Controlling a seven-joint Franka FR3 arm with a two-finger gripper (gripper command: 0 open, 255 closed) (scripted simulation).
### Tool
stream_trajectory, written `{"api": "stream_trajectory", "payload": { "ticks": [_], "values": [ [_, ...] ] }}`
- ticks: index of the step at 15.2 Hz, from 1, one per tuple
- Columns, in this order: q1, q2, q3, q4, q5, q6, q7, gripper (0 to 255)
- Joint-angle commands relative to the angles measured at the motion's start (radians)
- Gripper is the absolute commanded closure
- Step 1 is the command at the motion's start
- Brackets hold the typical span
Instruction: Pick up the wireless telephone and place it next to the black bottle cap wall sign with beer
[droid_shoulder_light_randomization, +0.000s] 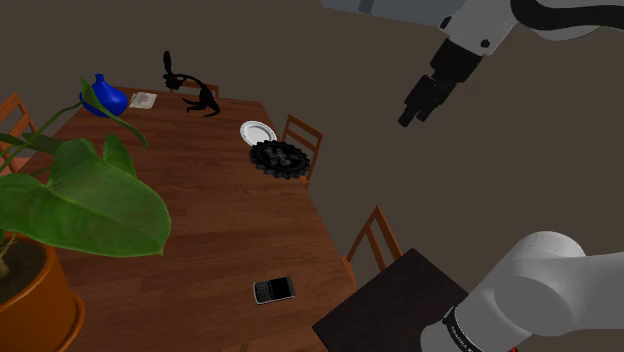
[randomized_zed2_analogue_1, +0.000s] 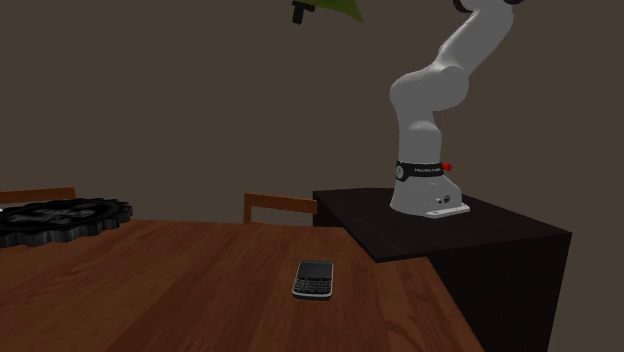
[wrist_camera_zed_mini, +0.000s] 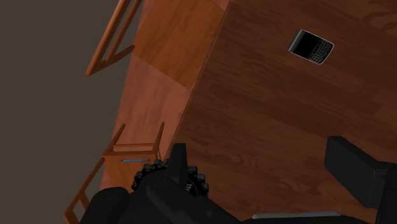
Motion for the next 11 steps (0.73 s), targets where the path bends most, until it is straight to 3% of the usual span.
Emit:
{"api": "stream_trajectory", "payload": {
  "ticks": [1,11],
  "values": [
    [0.000,0.000,0.000,0.000,0.000,0.000,0.000,0],
    [0.122,0.147,0.042,-0.177,0.018,0.294,-0.182,0]
  ]
}}
